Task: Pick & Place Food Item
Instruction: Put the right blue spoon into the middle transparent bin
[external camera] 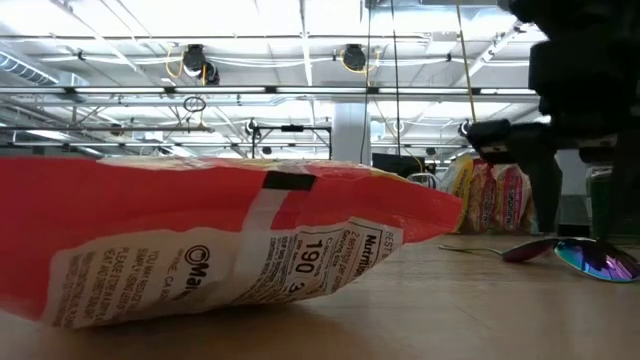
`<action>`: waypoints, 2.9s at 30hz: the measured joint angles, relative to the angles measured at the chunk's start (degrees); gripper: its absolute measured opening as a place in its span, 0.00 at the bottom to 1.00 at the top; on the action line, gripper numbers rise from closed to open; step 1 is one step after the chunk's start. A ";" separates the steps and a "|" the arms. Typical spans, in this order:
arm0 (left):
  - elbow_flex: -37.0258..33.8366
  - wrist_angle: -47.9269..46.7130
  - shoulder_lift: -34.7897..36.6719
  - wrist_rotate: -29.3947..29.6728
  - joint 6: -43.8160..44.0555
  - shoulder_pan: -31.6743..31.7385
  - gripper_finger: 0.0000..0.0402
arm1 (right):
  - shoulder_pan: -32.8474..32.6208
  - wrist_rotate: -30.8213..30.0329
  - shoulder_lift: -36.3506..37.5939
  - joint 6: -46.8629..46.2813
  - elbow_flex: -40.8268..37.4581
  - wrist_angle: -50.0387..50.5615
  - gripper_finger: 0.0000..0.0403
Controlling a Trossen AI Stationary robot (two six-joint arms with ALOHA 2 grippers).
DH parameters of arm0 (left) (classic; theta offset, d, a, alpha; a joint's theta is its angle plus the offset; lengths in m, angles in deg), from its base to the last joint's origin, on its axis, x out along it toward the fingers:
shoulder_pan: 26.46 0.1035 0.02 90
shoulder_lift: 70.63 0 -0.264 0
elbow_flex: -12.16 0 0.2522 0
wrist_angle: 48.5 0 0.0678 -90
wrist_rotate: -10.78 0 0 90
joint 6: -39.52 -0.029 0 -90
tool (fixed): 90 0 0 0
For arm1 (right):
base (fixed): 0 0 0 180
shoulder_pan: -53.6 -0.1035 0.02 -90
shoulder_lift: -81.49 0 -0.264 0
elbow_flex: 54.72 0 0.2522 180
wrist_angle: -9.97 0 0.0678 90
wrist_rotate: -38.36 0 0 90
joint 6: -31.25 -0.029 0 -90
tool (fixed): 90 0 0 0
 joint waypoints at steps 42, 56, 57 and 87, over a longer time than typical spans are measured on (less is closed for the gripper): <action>0.00 -1.06 0.02 0.07 0.41 0.16 0.45 | 4.33 6.03 9.19 -13.95 7.35 11.78 0.01; 0.00 -2.53 0.24 -5.24 1.18 5.78 0.45 | 6.72 -10.12 15.06 -10.55 30.35 31.27 0.00; 0.00 -3.00 0.24 -5.27 1.91 6.67 0.45 | 7.80 -11.14 14.79 -9.13 31.85 31.79 0.00; 0.04 -15.37 8.87 -40.42 7.68 44.30 0.45 | 50.20 2.60 -13.99 11.61 43.59 11.27 0.00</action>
